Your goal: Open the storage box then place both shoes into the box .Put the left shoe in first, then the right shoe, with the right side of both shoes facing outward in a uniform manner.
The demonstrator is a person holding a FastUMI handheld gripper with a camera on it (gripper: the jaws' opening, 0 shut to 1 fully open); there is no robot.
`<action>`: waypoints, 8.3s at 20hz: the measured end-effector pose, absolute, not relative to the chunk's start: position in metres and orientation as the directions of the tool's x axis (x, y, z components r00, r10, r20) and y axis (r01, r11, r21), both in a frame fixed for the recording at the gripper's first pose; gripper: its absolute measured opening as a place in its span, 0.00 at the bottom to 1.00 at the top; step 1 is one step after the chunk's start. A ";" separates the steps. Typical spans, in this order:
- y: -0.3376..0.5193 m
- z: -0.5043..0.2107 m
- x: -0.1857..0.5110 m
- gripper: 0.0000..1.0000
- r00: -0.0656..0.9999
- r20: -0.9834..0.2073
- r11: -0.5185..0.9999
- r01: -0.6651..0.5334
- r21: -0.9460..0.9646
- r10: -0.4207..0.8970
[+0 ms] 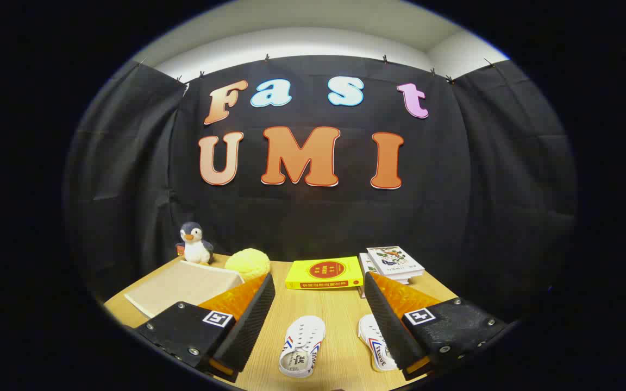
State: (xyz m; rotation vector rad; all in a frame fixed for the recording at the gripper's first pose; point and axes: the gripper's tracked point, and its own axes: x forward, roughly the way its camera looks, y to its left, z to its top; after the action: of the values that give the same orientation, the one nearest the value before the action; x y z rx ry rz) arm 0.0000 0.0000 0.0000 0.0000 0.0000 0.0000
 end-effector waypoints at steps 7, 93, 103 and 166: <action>-0.005 0.007 0.018 0.99 0.991 -0.037 0.992 -0.127 0.020 0.128; 0.370 0.064 0.017 0.09 0.502 -0.068 0.356 -0.507 0.785 0.862; 0.389 0.057 0.027 0.97 0.604 -0.105 0.477 -0.497 0.725 0.790; 0.034 -0.264 0.070 0.00 0.781 -0.519 0.808 0.031 0.588 0.347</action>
State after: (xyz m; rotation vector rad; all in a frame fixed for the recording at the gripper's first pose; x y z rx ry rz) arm 0.0700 0.0336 -0.2642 0.6153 0.6603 0.1826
